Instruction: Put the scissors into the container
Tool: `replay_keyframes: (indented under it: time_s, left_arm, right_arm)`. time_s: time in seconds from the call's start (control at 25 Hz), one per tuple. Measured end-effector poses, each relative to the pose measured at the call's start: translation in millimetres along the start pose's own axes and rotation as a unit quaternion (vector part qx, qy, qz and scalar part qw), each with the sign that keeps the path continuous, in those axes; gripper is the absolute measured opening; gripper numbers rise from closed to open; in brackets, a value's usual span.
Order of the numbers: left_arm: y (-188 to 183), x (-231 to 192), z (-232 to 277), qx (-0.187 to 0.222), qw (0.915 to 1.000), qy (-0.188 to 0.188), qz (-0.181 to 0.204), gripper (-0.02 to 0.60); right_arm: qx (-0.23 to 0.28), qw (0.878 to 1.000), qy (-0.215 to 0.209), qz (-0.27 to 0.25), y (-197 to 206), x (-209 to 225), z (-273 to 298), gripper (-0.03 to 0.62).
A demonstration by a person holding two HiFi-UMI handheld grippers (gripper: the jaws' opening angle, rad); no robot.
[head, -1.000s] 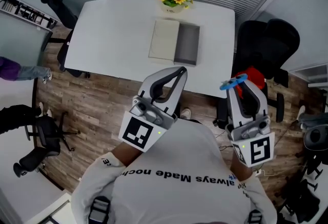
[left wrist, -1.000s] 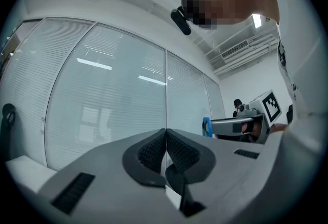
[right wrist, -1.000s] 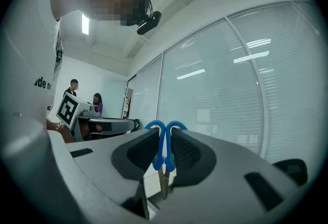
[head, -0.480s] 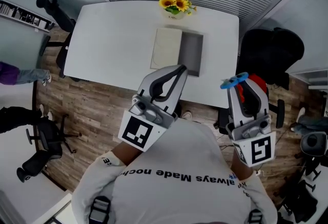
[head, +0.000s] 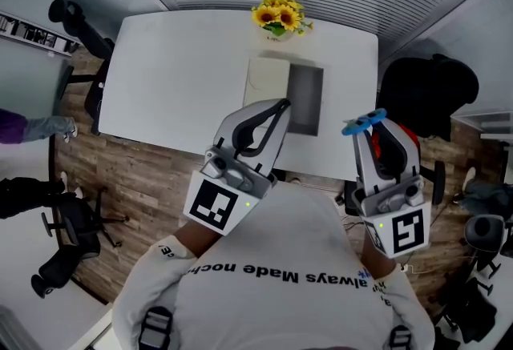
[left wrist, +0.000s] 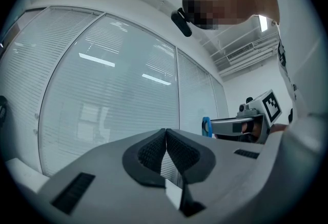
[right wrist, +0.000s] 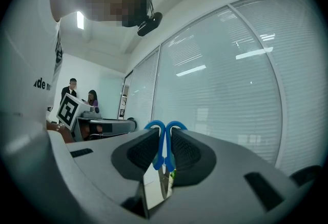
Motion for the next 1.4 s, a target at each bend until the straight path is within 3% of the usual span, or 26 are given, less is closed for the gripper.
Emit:
replay_keyframes:
  time_s: [0.6,1.4]
  left_arm:
    - [7.3,-67.0,10.2,-0.016,0.9992,0.030,-0.021,0.020]
    - [11.9,-66.5,9.6,-0.013,0.9986,0.045,-0.025,0.020]
  right_arm:
    - [-0.018,1.000,0.022,0.006,5.3,-15.7,64.1,0.083]
    - [-0.024,0.999,0.035,-0.003,9.6,-16.1,58.8,0.083]
Point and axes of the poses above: the fingertips, and each gripper's own axes: z forward along the fingers, x to its right, y out of its underside, the point moved 5 cm from there along -z, backward along the fingers, and after that the axes turned 7 degrees about -z, right-handed, at the moved point
